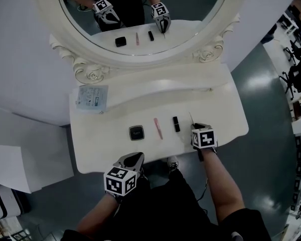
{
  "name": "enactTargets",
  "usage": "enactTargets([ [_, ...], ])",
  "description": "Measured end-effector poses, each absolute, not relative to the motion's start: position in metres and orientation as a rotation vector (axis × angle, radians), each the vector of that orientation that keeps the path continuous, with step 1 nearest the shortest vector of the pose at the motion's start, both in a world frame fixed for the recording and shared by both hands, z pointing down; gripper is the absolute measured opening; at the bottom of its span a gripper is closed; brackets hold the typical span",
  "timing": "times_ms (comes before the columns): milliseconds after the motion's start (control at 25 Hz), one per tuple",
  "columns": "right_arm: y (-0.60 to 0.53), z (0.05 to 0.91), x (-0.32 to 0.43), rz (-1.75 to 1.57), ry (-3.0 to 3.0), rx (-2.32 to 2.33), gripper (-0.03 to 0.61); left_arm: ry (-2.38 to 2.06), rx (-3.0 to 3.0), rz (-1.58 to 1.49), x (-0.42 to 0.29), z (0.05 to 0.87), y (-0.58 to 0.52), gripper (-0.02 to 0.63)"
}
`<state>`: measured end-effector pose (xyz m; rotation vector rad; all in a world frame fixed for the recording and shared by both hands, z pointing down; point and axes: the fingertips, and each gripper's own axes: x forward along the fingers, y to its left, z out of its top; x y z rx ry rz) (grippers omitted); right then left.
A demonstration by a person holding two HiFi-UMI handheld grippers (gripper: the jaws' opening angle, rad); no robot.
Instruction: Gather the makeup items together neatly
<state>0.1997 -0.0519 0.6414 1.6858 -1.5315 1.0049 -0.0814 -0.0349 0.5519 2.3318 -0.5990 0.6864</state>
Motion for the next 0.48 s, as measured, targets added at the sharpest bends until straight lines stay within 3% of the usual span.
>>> enactTargets([
  [240,-0.051,0.641,0.198,1.033,-1.546,1.712,0.075,-0.612,2.343,0.693,-0.089,0.547,-0.035,0.008],
  [320,-0.052,0.639,0.198,1.037,-1.556,1.731,0.115,-0.615,2.349,0.69,-0.091,0.544,-0.035,0.008],
  [480,-0.053,0.618,0.2,0.998,-1.579,1.8,0.121,-0.622,2.372,0.675,-0.091,0.536,-0.036,0.008],
])
